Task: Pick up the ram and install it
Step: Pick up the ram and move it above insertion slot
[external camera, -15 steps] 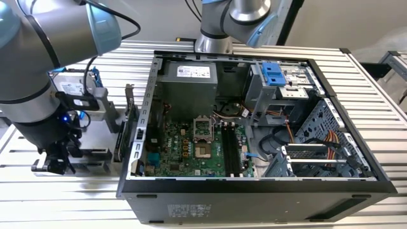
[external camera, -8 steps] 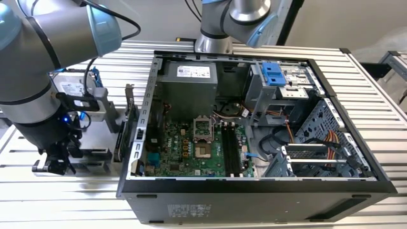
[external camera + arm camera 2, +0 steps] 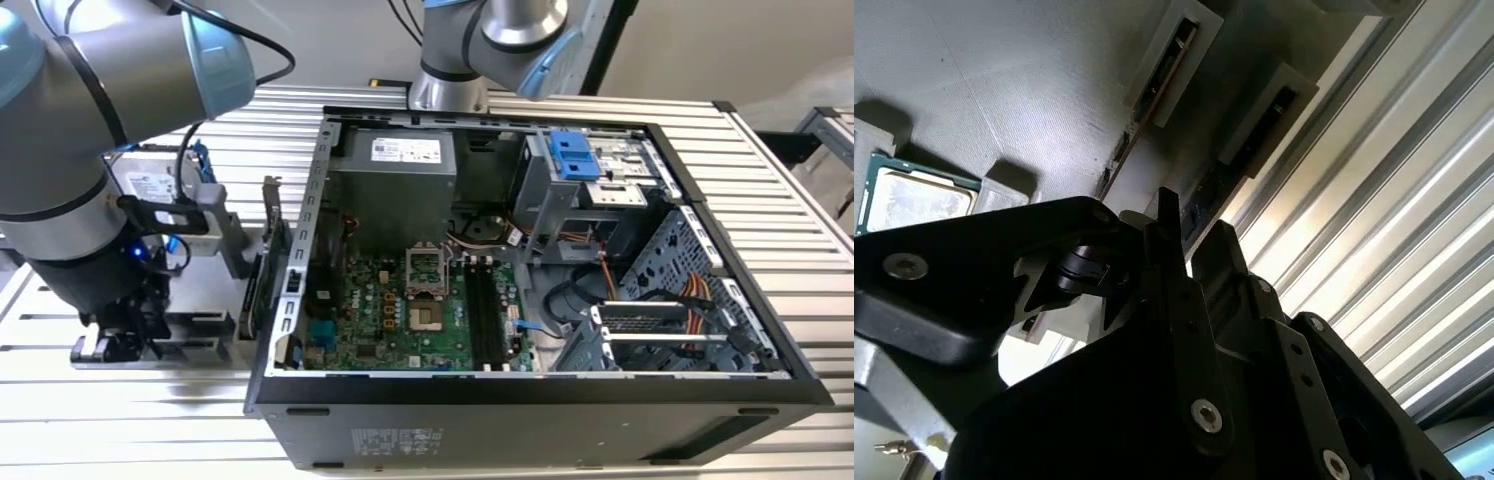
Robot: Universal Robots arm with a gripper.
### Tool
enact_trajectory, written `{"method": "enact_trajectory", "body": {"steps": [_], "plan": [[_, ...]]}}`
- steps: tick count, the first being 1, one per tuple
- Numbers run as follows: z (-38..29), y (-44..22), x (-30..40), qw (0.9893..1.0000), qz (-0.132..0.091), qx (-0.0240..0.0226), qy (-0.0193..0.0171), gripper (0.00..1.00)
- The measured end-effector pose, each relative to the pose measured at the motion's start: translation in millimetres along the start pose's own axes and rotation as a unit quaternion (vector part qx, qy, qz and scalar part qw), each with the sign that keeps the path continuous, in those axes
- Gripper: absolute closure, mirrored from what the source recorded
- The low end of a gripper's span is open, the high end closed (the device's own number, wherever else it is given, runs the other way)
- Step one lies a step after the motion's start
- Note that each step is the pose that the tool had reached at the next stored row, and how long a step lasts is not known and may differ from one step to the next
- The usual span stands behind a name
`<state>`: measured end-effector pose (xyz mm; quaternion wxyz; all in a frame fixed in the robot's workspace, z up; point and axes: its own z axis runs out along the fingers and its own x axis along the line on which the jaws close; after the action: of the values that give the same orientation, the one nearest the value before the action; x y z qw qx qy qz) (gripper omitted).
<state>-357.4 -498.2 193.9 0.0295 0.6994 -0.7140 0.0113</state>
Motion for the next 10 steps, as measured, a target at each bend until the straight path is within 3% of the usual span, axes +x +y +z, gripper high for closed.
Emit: {"method": "enact_trajectory", "body": {"steps": [6,7,10], "plan": [[0.0,0.0,0.3,1.0,0.0,0.0,0.0,0.0],[0.0,0.0,0.3,1.0,0.0,0.0,0.0,1.0],[0.0,0.0,0.5,1.0,0.0,0.0,0.0,1.0]]}}
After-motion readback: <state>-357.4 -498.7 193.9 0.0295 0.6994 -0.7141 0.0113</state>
